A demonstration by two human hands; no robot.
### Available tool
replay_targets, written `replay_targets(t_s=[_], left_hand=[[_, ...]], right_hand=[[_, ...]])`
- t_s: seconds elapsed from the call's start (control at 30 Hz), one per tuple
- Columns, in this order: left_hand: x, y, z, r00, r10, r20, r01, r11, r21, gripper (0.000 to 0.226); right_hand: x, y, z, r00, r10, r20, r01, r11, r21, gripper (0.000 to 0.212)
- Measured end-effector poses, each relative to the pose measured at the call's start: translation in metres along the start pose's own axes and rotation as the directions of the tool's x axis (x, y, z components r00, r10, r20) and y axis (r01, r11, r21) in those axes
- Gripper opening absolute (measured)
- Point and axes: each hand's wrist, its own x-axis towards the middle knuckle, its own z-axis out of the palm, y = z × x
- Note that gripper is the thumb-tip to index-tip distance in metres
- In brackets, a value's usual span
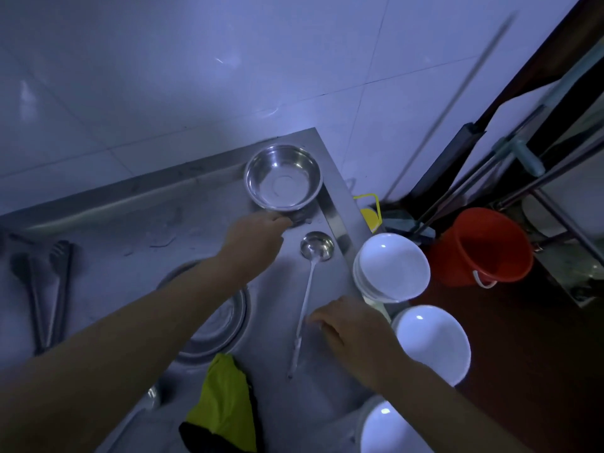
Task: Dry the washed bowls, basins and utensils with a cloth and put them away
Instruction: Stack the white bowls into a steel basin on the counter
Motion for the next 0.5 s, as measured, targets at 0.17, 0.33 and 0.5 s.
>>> replay_targets(t_s=[0.17, 0.33, 0.5], left_hand=[[-0.096, 0.055, -0.018, 0.991, 0.130, -0.035, -0.132, 0.990, -0.046, 0.028], [-0.176, 0.102, -0.016, 0.970, 0.196, 0.140, -0.182, 0.978, -0.106, 0.039], [-0.220, 0.149, 0.000, 0.929, 0.166, 0.330, -0.090, 0.968, -0.232, 0.051]], right_hand=[[-0.046, -0.013, -0.021, 0.999, 0.037, -0.008, -0.037, 0.997, -0.061, 0.032], [-0.122, -0.025, -0.041, 0.990, 0.134, -0.043, -0.140, 0.957, -0.253, 0.028], [-0.203, -0.022, -0.033, 0.914, 0.386, -0.126, -0.405, 0.893, -0.197, 0.042]])
